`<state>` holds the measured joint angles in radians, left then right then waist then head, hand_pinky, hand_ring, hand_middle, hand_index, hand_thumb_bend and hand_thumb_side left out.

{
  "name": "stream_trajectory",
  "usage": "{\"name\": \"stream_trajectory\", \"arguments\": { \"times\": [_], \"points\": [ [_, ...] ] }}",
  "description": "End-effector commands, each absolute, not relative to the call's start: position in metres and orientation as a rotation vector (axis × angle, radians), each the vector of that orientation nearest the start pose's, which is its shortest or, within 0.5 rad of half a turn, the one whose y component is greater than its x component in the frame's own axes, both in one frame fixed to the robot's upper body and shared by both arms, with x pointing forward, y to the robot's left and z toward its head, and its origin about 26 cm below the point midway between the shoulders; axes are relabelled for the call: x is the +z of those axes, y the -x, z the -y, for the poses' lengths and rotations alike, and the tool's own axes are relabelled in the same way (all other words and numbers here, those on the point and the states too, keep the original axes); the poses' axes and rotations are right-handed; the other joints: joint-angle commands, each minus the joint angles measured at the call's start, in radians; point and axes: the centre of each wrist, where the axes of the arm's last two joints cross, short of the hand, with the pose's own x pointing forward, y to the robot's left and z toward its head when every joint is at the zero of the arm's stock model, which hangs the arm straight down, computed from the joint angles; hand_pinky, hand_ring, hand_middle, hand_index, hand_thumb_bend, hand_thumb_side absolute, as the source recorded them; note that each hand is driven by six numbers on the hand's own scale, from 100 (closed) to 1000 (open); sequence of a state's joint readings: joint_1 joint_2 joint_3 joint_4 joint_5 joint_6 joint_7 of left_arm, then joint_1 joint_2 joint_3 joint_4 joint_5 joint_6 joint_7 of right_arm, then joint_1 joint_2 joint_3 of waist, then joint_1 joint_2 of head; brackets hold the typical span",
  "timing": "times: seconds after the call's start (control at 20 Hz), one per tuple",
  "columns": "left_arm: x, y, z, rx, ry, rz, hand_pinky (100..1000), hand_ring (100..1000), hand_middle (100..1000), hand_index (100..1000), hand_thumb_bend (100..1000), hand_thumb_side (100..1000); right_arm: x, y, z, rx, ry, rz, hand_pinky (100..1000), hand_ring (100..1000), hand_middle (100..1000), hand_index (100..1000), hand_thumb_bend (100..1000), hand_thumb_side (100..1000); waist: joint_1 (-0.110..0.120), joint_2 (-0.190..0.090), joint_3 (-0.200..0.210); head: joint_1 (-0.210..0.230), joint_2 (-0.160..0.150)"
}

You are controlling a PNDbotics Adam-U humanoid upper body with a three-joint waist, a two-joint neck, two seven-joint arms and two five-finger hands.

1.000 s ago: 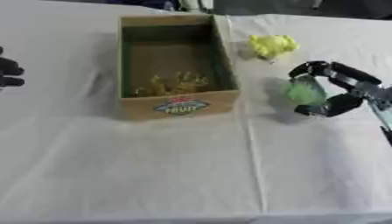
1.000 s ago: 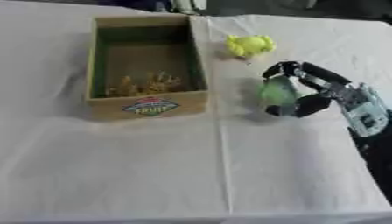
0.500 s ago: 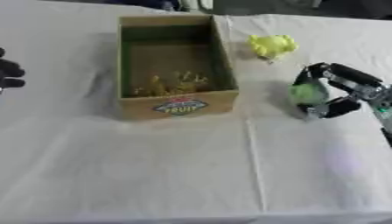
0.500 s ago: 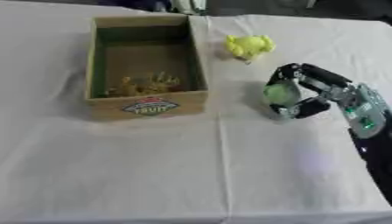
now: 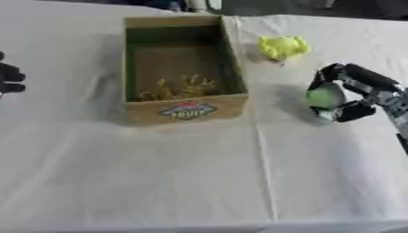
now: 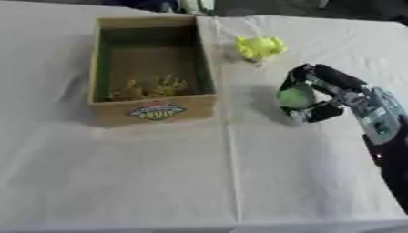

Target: Pick up objects on the table and place them in the box.

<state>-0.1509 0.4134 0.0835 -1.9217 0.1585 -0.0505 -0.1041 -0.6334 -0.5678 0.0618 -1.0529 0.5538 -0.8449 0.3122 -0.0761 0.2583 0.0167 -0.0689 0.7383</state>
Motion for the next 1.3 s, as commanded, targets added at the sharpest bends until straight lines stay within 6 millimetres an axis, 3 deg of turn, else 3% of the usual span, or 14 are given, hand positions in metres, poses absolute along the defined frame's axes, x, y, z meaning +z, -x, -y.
{"name": "stream_trajectory", "arguments": {
  "times": [0.05, 0.35, 0.55, 0.9, 1.3],
  "points": [
    [0.167, -0.289, -0.318, -0.395, -0.120, 2.122, 717, 711, 634, 812, 100, 412, 0.164, -0.422, 0.381, 1.699, 0.533, 2.004, 442, 416, 412, 469, 100, 117, 0.003, -0.021, 0.000, -0.002, 0.002],
    [0.167, -0.288, -0.316, -0.412, -0.102, 2.121, 719, 711, 636, 811, 100, 409, 0.213, -0.428, 0.371, 1.638, 0.546, 2.193, 443, 414, 415, 471, 100, 107, -0.001, -0.033, 0.006, -0.008, 0.007],
    [0.170, -0.286, -0.312, -0.435, -0.070, 2.134, 718, 711, 639, 811, 100, 399, 0.236, -0.439, 0.363, 1.596, 0.520, 2.268, 450, 417, 419, 475, 100, 107, -0.002, -0.041, 0.017, -0.019, 0.010],
    [0.179, -0.286, -0.300, -0.480, 0.013, 2.169, 716, 710, 639, 811, 100, 394, 0.250, -0.462, 0.346, 1.548, 0.449, 2.305, 466, 422, 419, 475, 100, 100, -0.007, -0.042, 0.067, -0.056, -0.004],
    [0.190, -0.291, -0.285, -0.532, 0.136, 2.214, 714, 709, 638, 811, 100, 397, 0.243, -0.483, 0.323, 1.480, 0.363, 2.313, 481, 435, 422, 472, 100, 100, -0.012, -0.029, 0.146, -0.110, -0.019]
  ]
}}
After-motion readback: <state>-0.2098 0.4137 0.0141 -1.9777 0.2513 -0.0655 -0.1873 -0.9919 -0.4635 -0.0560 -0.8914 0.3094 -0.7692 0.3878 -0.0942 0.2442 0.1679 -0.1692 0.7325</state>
